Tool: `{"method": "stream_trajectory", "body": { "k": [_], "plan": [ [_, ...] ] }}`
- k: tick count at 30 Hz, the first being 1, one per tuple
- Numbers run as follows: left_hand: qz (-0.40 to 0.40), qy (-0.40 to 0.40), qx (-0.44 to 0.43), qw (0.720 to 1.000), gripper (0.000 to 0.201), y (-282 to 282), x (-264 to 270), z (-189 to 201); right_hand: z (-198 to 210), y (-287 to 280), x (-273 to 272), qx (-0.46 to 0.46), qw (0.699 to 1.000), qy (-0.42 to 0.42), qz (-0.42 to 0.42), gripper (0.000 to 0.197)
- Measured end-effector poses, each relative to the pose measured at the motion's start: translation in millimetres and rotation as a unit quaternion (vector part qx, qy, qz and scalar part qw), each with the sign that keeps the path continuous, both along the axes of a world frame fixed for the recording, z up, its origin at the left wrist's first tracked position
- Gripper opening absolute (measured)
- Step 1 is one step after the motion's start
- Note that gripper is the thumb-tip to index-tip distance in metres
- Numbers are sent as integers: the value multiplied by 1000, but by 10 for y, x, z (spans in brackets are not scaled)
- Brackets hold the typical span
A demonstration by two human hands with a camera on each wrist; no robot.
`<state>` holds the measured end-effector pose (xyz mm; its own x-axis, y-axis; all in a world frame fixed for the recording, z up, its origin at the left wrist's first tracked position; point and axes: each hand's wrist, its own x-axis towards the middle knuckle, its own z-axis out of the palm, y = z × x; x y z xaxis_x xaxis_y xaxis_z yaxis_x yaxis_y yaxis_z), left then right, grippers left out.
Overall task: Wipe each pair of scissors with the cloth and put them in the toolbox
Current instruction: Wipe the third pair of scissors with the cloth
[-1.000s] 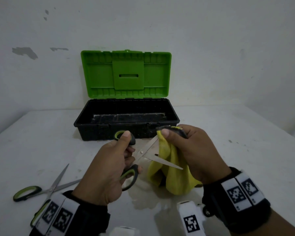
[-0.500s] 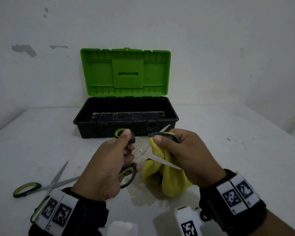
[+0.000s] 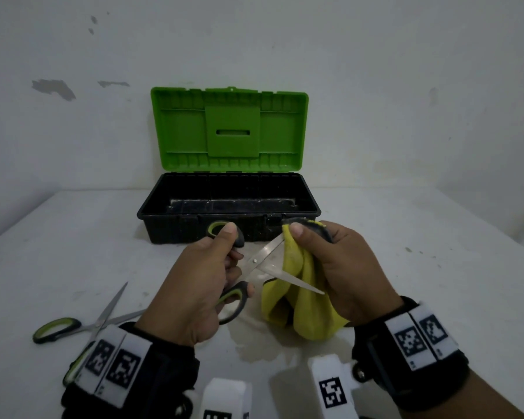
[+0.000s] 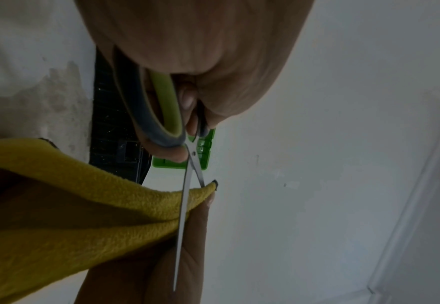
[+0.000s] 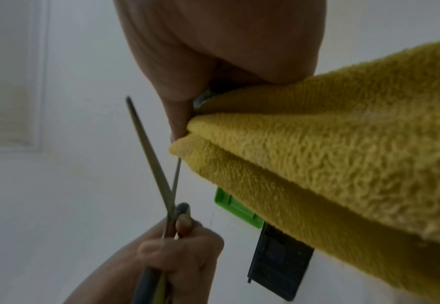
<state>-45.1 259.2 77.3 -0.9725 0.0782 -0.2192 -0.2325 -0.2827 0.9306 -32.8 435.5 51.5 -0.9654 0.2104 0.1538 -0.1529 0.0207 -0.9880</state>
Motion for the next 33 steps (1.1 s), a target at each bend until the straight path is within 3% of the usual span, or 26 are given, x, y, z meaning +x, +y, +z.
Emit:
{"method": "stream_trajectory", "body": {
  "k": [4, 8, 11, 16, 20, 23, 28, 33],
  "plan": [
    [-11, 6, 4, 1000, 36, -27, 12, -8, -46, -82, 75, 63, 997, 13, 35, 77],
    [-7, 8, 20, 1000, 35, -19, 33, -9, 7, 12, 28, 28, 999, 9, 20, 79],
    [-4, 20, 31, 999, 33, 0, 24, -5, 75, 100, -20, -22, 1000, 0, -4, 59],
    [11, 66, 30, 997, 34, 3, 24, -45, 181, 301, -80, -24, 995, 10, -92, 55],
    [47, 130, 2, 990, 32, -11, -49, -53, 257, 441, -34, 77, 980, 43, -178, 34],
    [77, 184, -32, 979, 29, -14, -110, -71, 296, 419, 58, 178, 969, 67, -159, 41],
    [83, 348, -190, 914, 24, -3, -106, -106, 275, 193, 173, 265, 959, 43, -89, 50],
    [91, 477, -325, 811, 23, 13, -147, -210, 165, -130, 183, 130, 989, -65, 39, 54]
  ]
}}
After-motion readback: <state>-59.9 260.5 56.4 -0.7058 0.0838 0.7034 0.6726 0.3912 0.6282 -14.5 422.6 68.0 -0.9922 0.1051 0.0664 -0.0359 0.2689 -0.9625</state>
